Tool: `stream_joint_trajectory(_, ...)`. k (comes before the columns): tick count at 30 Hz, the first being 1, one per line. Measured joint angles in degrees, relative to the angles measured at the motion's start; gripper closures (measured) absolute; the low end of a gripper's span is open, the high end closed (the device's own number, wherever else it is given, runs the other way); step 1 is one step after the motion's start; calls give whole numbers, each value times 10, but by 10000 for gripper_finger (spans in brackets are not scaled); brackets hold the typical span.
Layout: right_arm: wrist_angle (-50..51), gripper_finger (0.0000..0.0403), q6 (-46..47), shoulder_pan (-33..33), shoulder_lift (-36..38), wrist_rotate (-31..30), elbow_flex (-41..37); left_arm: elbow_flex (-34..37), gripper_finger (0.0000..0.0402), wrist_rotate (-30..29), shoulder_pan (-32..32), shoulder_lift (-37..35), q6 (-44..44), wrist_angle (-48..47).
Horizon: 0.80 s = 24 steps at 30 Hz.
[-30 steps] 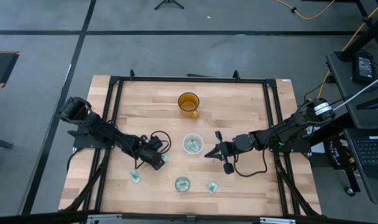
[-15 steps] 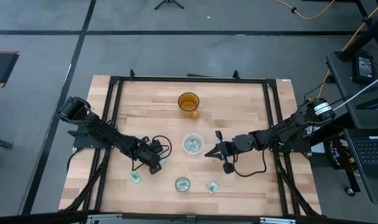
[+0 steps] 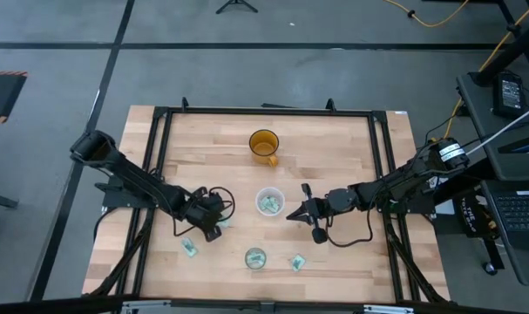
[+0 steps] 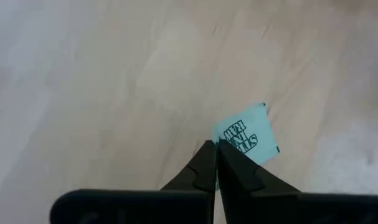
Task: Pick and place Stevia / Truvia into bins
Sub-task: Put the stevia packet into the transparent glass container
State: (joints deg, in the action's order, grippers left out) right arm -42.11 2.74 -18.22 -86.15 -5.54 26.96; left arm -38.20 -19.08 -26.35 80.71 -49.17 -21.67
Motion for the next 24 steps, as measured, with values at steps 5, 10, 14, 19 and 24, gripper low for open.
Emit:
stream_joint_trajectory(5,0,391,0,0,0,0,0,0,398,-10,0,-20,45,8)
stream_joint_trajectory(10,0,391,-1,0,0,0,0,-1,398,-17,0,-24,80,12)
stream_joint_trajectory(14,0,391,-2,0,0,0,0,-1,398,-16,0,-24,95,14)
stream_joint_trajectory(19,0,391,-2,0,0,0,0,-1,398,-26,0,-24,95,41)
stream_joint_trajectory(24,0,391,-2,0,0,0,0,-1,398,-35,0,-24,106,85)
